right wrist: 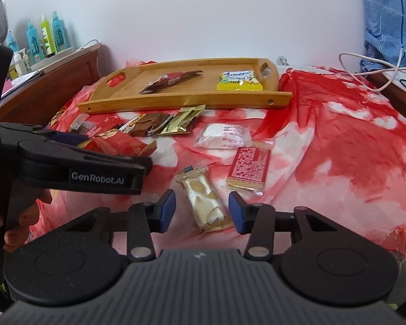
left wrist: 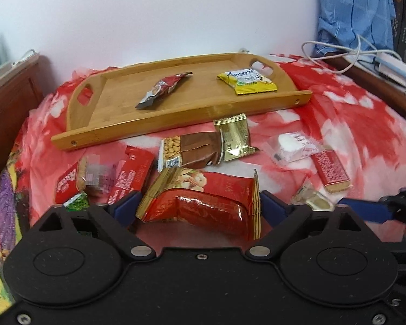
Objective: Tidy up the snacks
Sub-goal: 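Grasp the red peanut bag with the left gripper while the right gripper grasps the clear pastry pack, then carry the peanut bag and pastry pack onto the wooden tray with both grippers, then open both grippers to release the snacks on the tray, then move both tools back toward the Biscoff and green packs on the bed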
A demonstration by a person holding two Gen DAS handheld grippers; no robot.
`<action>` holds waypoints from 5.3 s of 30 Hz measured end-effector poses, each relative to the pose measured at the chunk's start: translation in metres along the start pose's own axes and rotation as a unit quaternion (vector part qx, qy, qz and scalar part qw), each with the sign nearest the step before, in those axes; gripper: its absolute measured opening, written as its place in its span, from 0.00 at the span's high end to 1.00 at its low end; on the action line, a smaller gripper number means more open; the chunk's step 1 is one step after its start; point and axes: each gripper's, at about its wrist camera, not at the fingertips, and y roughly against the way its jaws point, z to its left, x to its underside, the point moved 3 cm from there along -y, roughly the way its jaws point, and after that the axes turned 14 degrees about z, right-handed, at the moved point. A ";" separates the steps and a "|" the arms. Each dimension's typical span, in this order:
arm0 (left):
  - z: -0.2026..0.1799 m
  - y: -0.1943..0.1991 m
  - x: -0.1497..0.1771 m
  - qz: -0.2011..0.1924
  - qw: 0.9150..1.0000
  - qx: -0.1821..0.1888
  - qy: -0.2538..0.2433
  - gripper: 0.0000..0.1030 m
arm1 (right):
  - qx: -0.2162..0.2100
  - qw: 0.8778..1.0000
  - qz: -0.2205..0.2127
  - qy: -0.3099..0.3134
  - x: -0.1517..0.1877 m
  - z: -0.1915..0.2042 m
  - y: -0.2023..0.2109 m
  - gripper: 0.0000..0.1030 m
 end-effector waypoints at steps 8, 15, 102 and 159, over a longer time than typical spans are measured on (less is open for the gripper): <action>0.000 0.010 0.003 -0.008 1.000 0.000 0.007 0.32 | -0.010 1.000 0.000 0.001 0.002 0.001 0.001 0.74; 0.005 0.028 0.001 -0.016 0.999 -0.010 0.032 0.33 | -0.020 1.000 -0.016 -0.003 0.003 0.000 0.010 0.75; 0.103 -0.098 -0.155 -0.002 0.982 -0.112 0.154 0.32 | -0.054 0.998 -0.034 -0.018 -0.184 -0.023 -0.125 0.70; 0.119 0.050 0.042 -0.044 0.988 -0.066 0.136 0.51 | 0.026 0.999 -0.043 -0.021 -0.053 -0.044 0.006 0.18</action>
